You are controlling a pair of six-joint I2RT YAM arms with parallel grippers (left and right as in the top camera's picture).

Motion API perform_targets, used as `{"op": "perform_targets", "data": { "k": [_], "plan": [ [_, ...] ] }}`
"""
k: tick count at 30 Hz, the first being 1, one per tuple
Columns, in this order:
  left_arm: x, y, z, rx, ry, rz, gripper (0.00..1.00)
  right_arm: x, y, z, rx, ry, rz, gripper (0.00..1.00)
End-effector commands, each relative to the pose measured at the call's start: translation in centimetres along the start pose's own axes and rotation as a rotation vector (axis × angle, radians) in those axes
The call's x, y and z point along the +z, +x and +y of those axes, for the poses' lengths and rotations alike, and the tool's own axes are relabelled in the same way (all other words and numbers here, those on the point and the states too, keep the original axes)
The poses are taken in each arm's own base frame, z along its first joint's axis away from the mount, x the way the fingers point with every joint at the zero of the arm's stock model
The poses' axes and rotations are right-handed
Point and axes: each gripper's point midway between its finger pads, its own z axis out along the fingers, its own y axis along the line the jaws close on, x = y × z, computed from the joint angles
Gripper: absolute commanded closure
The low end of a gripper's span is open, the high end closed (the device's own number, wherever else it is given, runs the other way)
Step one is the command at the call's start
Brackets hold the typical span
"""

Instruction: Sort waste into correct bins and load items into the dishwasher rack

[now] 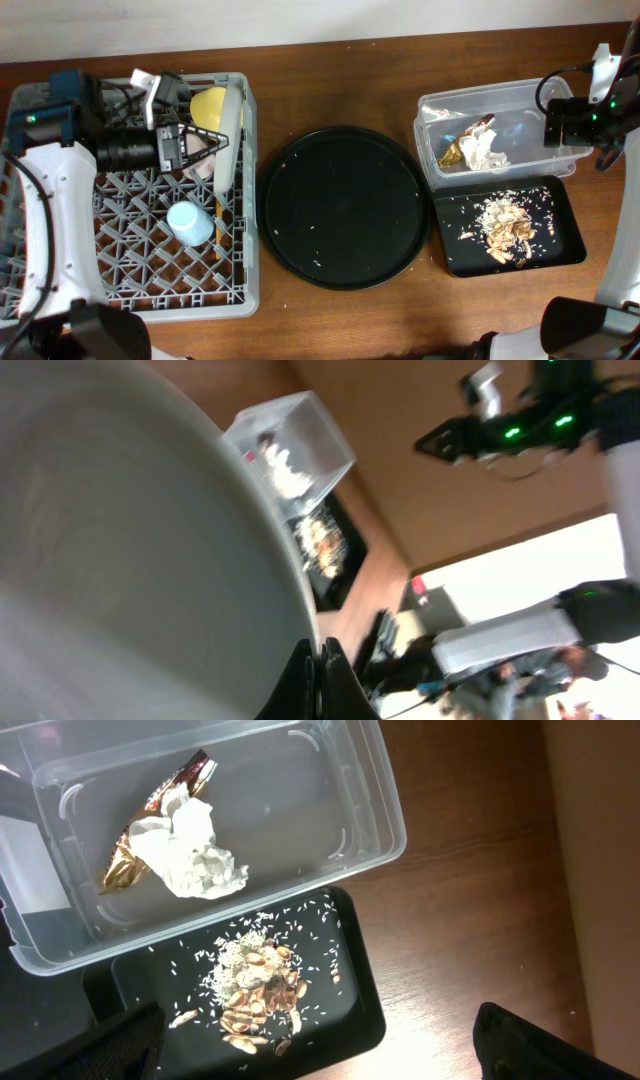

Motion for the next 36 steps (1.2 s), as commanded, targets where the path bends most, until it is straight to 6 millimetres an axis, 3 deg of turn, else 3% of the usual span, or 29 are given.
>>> {"op": "perform_targets", "data": {
  "k": [1,2,5,8,14,17,19,20,21,23,24,26,28,30,31,33,36],
  "plan": [
    [-1.1,-0.3,1.3,0.023,0.252,-0.232,1.00,-0.3,0.0,-0.2,0.014,0.011,-0.006,0.01],
    [-0.8,0.7,3.4,-0.007,0.245,-0.242,1.00,-0.3,0.0,-0.2,0.014,0.011,-0.006,0.01],
    [-0.5,1.4,5.8,-0.034,0.232,-0.242,1.00,-0.3,0.0,-0.2,0.014,0.011,-0.006,0.01],
    [0.3,3.3,9.1,-0.033,0.049,-0.126,1.00,-0.3,0.0,-0.2,0.014,0.011,-0.006,0.01],
    [0.8,3.8,10.8,-0.062,0.043,-0.113,1.00,-0.3,0.0,-0.2,0.014,0.011,-0.006,0.01],
    [0.7,2.6,11.1,-0.125,0.212,-0.225,0.99,-0.3,0.0,-0.2,0.014,0.011,-0.006,0.01],
    [0.3,2.8,12.4,-0.152,0.210,-0.241,0.96,-0.3,0.0,-0.2,0.014,0.011,-0.006,0.01],
    [-0.1,3.0,13.1,-0.167,0.200,-0.252,0.88,-0.3,0.0,-0.2,0.014,0.011,-0.006,0.01],
    [-0.7,3.2,13.8,-0.177,0.168,-0.251,0.61,-0.3,0.0,-0.2,0.014,0.011,-0.006,0.01],
    [-1.8,3.3,14.4,-0.225,0.144,-0.264,0.34,-0.3,0.0,-0.2,0.014,0.011,-0.006,0.01],
    [-2.6,3.0,14.7,-0.245,0.135,-0.280,0.01,-0.3,0.0,-0.2,0.014,0.011,-0.006,0.01],
    [-5.1,1.5,14.8,-0.281,0.109,-0.325,0.01,-0.3,0.0,-0.2,0.014,0.011,-0.006,0.01],
    [-7.2,0.1,12.2,-0.204,0.061,-0.352,0.01,-0.3,0.0,-0.2,0.014,0.011,-0.006,0.01],
    [-8.0,0.2,11.3,-0.190,-0.173,-0.279,0.00,-0.3,0.0,-0.2,0.014,0.011,-0.006,0.01],
    [-10.4,0.6,12.6,-0.317,-0.512,-0.275,0.00,-0.3,0.0,-0.2,0.014,0.011,-0.006,0.01],
    [-14.1,1.2,12.6,-0.391,-0.871,-0.331,0.01,-0.3,0.0,-0.2,0.014,0.011,-0.006,0.01],
    [-16.9,1.7,12.0,-0.359,-1.239,-0.344,0.00,-0.1,0.0,-0.2,0.013,0.010,-0.002,0.01]
  ]
}}
